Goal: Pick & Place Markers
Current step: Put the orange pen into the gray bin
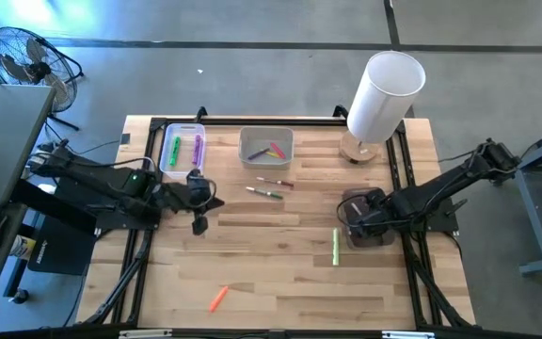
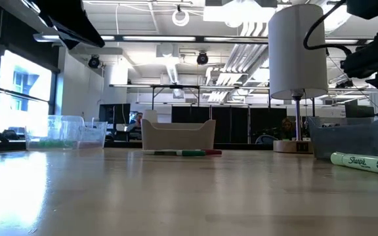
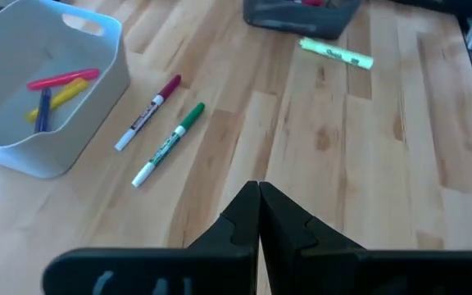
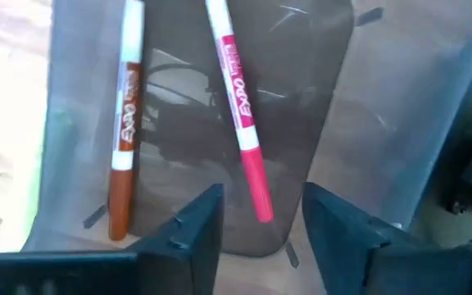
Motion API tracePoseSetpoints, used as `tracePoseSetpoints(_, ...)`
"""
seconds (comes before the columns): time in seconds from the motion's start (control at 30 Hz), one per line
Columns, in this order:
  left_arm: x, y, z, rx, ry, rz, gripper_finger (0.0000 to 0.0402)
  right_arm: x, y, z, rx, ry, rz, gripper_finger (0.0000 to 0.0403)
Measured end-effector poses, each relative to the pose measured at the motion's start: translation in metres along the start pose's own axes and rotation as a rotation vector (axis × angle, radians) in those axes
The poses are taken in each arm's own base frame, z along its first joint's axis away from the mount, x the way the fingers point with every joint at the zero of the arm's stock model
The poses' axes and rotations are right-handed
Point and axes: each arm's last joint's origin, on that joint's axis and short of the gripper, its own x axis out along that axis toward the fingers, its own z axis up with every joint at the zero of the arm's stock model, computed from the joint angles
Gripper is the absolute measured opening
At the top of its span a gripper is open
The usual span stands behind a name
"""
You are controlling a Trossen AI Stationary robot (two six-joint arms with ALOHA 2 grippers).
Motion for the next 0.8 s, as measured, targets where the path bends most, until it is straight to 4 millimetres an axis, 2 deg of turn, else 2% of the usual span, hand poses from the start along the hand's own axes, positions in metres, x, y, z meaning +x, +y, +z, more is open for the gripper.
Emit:
tracePoseSetpoints(0.1,0.002,0.005,0.004,-0.029,-0.005,-0.004,0.0,-0.003,-0.002,0.0,-0.038,0.0,0.023,0.017)
tracePoseSetpoints(0.33,0.004,0.009,0.008,-0.054,-0.032,0.011,0.0,-0.023,-0.017,0.006,-0.065,-0.086,0.178,0.0175)
tracePoseSetpoints(0.6,0.009,0.008,0.007,-0.068,-0.02,0.016,0.0,-0.047,-0.038,0.016,-0.101,-0.308,0.413,0.0175)
tracePoseSetpoints(0.8,0.02,0.003,0.009,-0.109,-0.021,0.014,0.0,-0.062,-0.034,0.021,-0.161,-0.51,0.567,0.0176)
